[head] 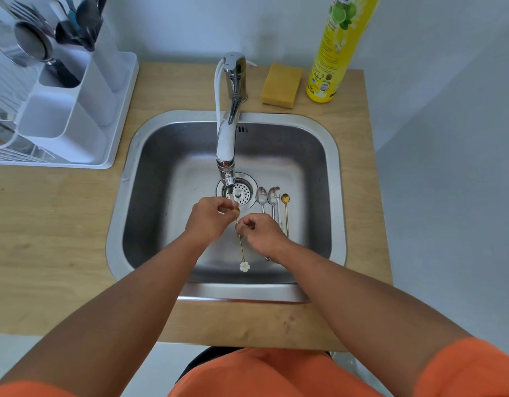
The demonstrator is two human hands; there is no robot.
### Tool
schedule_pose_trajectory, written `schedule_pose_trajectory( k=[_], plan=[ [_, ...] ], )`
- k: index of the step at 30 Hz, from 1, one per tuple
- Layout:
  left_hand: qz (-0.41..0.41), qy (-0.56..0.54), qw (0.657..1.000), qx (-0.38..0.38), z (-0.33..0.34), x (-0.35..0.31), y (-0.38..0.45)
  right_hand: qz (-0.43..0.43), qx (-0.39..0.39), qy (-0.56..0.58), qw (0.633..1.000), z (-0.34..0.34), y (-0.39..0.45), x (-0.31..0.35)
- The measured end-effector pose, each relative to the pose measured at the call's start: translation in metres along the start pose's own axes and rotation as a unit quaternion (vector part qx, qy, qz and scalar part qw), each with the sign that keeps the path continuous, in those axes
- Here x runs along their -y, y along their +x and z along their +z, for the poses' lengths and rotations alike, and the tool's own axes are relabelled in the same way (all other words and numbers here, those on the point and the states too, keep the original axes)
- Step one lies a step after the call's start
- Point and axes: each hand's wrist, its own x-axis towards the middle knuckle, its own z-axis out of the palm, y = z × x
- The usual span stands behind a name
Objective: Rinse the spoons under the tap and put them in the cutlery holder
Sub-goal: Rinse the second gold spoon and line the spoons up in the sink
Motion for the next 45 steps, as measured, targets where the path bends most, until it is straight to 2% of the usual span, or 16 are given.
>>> schedule_pose_trajectory(
  k=[7, 15, 19, 26, 33, 37, 41, 45],
  plan=[
    [-0.007, -0.053, 0.998, -0.031, 0.003, -0.001, 0.004, -0.027, 0.008, -0.048, 0.998, -0.008, 0.005, 0.005],
    [0.004, -0.083, 0.996, 0.037, -0.002, 0.000, 0.005, -0.058, -0.030, -0.131, 0.989, -0.013, 0.005, -0.001],
    [-0.010, -0.119, 0.992, 0.037, -0.003, 0.000, 0.005, -0.062, -0.017, -0.115, 0.991, -0.013, 0.003, -0.003],
    [-0.008, -0.119, 0.992, 0.044, 0.000, -0.005, -0.001, -0.072, 0.001, -0.074, 0.995, -0.016, -0.005, -0.005],
    [-0.111, -0.202, 0.958, 0.171, -0.007, 0.008, -0.007, -0.080, 0.034, -0.066, 0.994, -0.028, -0.006, -0.002],
    [-0.132, -0.240, 0.947, 0.167, -0.002, 0.009, -0.010, -0.082, 0.048, -0.082, 0.992, -0.028, -0.006, -0.001],
    [-0.157, -0.303, 0.919, 0.197, -0.003, 0.012, -0.007, -0.076, 0.059, -0.076, 0.992, -0.028, -0.007, 0.001],
    [-0.176, -0.281, 0.923, 0.194, -0.006, 0.010, -0.005, -0.079, 0.069, -0.078, 0.991, -0.028, -0.007, 0.001]
  ],
)
